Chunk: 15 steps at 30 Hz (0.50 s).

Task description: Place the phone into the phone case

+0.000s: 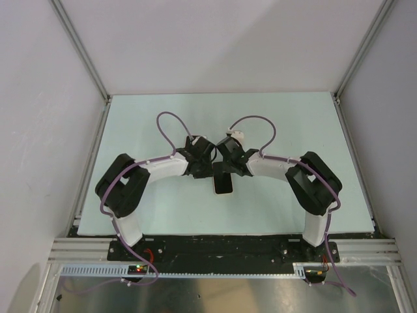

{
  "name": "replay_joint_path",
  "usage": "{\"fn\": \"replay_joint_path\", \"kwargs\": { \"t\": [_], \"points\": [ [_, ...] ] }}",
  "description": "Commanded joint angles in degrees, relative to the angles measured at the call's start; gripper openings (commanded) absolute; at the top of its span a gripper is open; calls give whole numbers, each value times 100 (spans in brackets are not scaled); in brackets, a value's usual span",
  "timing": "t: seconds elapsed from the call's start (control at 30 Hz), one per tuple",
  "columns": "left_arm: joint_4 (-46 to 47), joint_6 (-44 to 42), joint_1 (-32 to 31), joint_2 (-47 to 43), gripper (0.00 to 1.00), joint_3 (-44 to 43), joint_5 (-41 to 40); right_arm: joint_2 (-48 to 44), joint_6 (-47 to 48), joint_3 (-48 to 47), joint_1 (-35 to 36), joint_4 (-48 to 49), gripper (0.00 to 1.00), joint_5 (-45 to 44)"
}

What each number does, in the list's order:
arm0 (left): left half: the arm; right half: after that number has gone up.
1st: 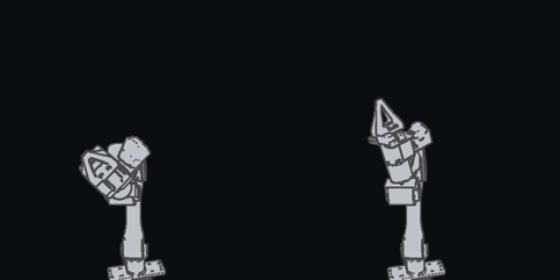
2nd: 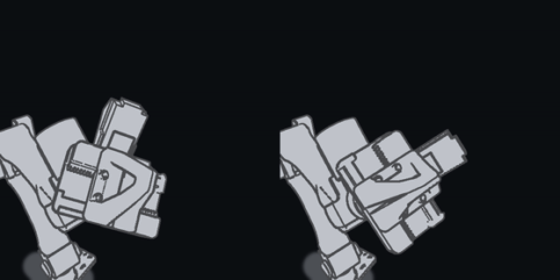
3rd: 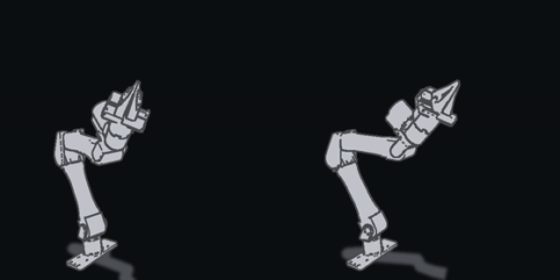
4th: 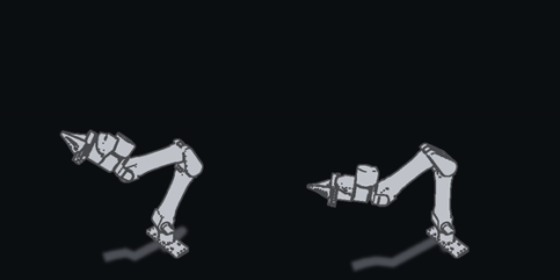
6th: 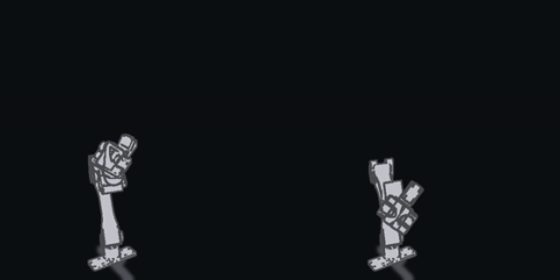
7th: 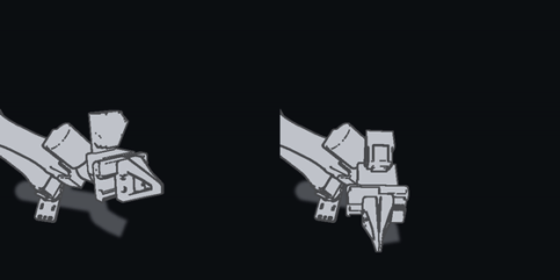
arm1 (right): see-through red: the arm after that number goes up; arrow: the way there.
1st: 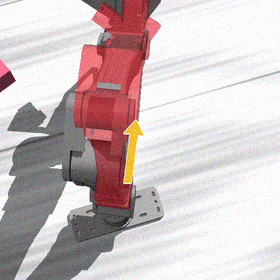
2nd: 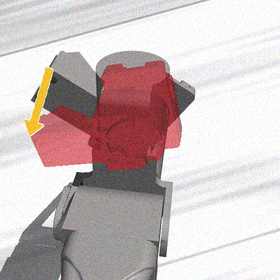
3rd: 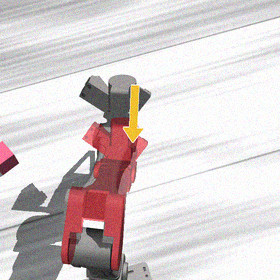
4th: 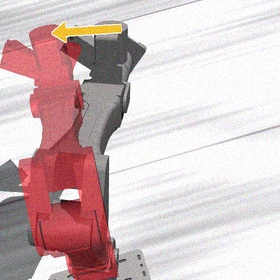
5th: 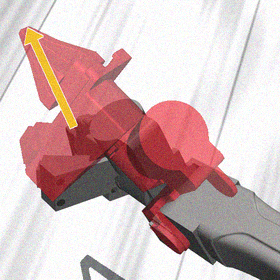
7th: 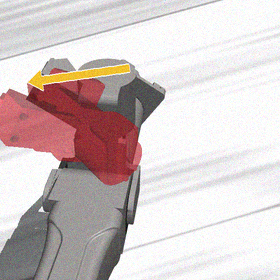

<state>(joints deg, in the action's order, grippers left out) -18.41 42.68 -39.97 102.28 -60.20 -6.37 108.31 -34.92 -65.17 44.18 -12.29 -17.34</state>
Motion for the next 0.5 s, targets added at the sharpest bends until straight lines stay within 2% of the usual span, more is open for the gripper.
{"fn": "replay_joint_path", "kwargs": {
  "t": [0.0,0.1,0.27,0.33,0.47],
  "points": [
    [507,322,-155,264,38,-119,169,1004,60,434,182,-670,0,139],
    [523,324,-162,229,38,-94,160,826,92,435,184,-612,2,278],
    [524,260,-161,23,38,-24,79,229,230,434,55,-508,15,724],
    [521,231,-161,-93,38,5,49,-22,279,435,-30,-479,22,919],
    [517,112,-140,-452,39,84,-80,-501,414,435,-129,-484,48,1125]
  ]
}}
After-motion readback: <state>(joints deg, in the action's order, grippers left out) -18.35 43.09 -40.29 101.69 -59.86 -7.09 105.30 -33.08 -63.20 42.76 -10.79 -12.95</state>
